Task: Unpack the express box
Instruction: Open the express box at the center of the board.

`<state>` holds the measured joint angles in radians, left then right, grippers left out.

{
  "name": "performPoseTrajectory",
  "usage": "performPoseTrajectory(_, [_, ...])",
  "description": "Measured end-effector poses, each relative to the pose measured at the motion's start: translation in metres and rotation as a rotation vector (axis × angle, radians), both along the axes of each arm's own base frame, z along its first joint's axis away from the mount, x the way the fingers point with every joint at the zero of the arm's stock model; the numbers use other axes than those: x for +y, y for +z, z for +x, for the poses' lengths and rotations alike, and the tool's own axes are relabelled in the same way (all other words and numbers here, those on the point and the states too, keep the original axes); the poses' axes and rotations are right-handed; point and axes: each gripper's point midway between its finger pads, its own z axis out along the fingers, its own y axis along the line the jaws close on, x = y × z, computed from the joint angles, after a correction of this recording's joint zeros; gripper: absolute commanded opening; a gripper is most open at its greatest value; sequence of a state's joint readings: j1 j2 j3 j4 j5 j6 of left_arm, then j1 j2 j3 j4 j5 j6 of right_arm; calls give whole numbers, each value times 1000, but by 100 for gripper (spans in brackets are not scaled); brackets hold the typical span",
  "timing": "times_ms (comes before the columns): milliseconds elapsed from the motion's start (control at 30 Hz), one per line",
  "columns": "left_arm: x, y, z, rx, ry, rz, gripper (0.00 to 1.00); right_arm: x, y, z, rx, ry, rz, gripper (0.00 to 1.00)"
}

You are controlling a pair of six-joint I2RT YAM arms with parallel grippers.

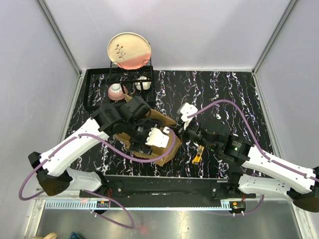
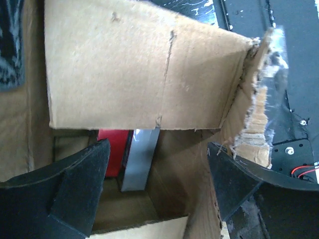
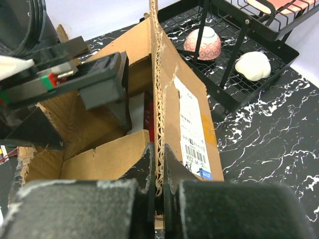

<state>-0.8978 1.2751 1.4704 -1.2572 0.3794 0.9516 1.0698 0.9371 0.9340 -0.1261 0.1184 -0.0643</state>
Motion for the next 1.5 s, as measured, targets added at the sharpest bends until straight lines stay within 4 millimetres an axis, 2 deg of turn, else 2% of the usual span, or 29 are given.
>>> performPoseTrajectory(100, [-5,1,-3,6,-51,12,84,-1,-1,1,-14,2,-13,0])
performPoseTrajectory(267, [5,-4,-11,11,-67,27,84,-4,-4,3,-28,-10,-42,0])
performPoseTrajectory(533, [43,-54,-38,93,-36,133,82,-18,-8,18,-43,-115,-80,0])
performPoseTrajectory(767, [44,-74,-31,33,30,79,79,-23,-11,24,-9,-163,-63,0])
performPoseTrajectory(933, [40,-83,-25,22,90,54,76,-26,-36,29,89,-211,-21,0])
performPoseTrajectory(1000, [41,-88,-23,22,116,57,73,-27,-47,29,134,-235,-6,0])
performPoseTrajectory(1033, [42,-89,-20,7,132,56,67,-27,-49,31,151,-250,18,0])
performPoseTrajectory(1100, [45,-93,-13,-29,168,55,59,-27,-51,33,192,-276,71,12])
performPoseTrajectory(1267, [49,-93,13,-148,269,50,0,-33,-54,37,297,-337,149,27])
performPoseTrajectory(1300, [48,-91,18,-164,288,43,0,-34,-54,37,311,-344,157,38])
performPoseTrajectory(1367, [47,-86,28,-213,321,32,0,-39,-54,36,339,-359,165,52])
performPoseTrajectory(1400, [49,-85,32,-232,340,37,0,-42,-50,35,345,-367,175,67])
performPoseTrajectory(1467, [53,-82,40,-268,374,47,0,-47,-37,34,355,-380,199,80])
performPoseTrajectory(1500, [56,-80,44,-289,392,53,0,-48,-31,34,356,-382,211,99])
